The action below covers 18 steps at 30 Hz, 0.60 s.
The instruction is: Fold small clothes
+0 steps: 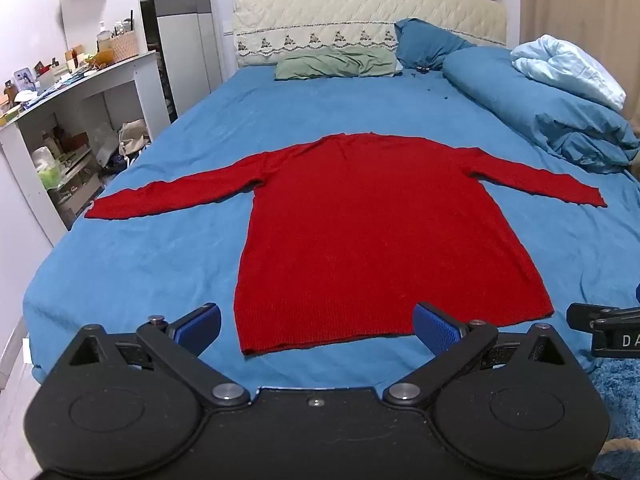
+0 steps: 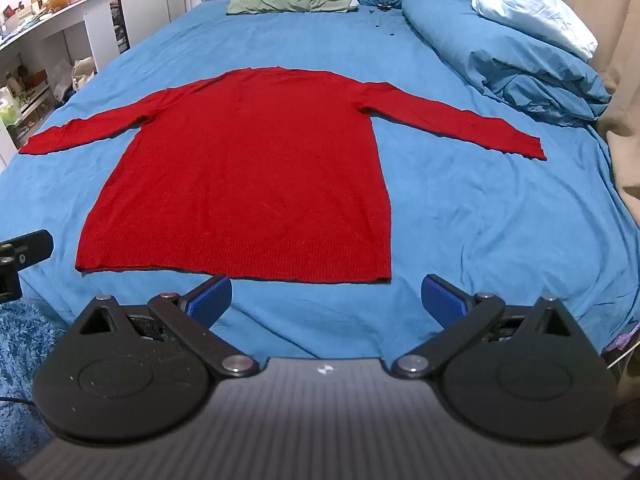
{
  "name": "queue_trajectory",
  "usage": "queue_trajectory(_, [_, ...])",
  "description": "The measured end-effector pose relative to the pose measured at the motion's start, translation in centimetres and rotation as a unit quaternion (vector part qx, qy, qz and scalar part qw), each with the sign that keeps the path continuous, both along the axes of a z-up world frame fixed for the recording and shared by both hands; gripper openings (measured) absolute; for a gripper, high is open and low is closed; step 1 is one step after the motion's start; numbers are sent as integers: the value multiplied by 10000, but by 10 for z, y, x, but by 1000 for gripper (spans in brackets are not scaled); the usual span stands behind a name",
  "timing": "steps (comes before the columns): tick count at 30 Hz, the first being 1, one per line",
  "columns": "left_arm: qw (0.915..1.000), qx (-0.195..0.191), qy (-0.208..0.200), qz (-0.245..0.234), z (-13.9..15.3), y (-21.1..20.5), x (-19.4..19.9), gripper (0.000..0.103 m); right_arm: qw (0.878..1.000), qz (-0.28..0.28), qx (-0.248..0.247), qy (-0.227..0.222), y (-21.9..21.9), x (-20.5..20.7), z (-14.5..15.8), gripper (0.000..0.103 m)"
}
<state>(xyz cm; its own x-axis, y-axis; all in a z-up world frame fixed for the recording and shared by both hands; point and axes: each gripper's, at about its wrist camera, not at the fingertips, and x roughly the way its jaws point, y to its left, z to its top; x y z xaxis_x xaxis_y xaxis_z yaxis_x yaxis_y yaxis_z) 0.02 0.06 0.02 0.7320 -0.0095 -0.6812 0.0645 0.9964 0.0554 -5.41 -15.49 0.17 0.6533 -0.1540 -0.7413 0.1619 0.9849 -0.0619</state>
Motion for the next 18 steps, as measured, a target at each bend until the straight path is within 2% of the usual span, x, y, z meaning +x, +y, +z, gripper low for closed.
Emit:
queue_trajectory(7, [10000,14,-2,15,8,0,2,103,10000,4,14,18,1,0,-1,103])
queue_trajectory(18, [9999,64,-133,-5,2,1,-4,103,10000,4,43,28,1,0,-1,103])
